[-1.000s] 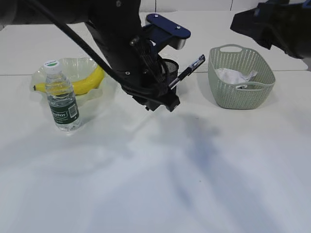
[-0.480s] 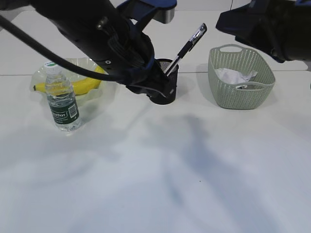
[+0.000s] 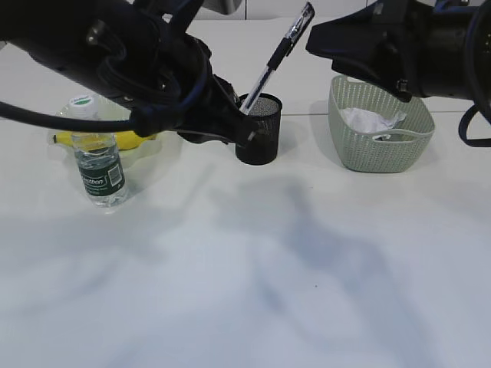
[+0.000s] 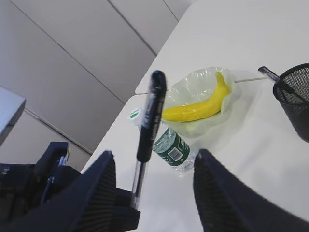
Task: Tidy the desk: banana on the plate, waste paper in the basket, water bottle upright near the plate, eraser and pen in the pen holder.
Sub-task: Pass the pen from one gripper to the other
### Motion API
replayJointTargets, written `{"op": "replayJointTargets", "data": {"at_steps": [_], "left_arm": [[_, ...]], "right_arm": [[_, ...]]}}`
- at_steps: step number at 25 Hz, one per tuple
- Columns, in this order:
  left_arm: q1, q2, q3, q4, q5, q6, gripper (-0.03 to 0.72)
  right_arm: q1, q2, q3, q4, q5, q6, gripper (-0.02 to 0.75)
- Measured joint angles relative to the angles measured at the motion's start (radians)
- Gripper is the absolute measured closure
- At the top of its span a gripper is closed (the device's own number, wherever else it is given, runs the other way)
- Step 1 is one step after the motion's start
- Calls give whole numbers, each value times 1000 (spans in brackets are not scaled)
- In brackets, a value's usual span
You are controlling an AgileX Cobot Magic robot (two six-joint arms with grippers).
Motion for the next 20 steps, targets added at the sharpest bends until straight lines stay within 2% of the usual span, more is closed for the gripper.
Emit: {"op": "replayJointTargets", "data": {"at_steps": [4, 11, 20], "left_arm": [[0, -28, 24, -12, -35, 0, 648], [-26, -32, 28, -28, -65, 0, 648], [-44, -32, 29, -32, -71, 0, 648]], "right_arm": [[-72, 32, 0, -6, 118, -12, 349], [-86, 88, -32, -15, 274, -95, 349], [-134, 101, -72, -19, 303, -134, 349]]}}
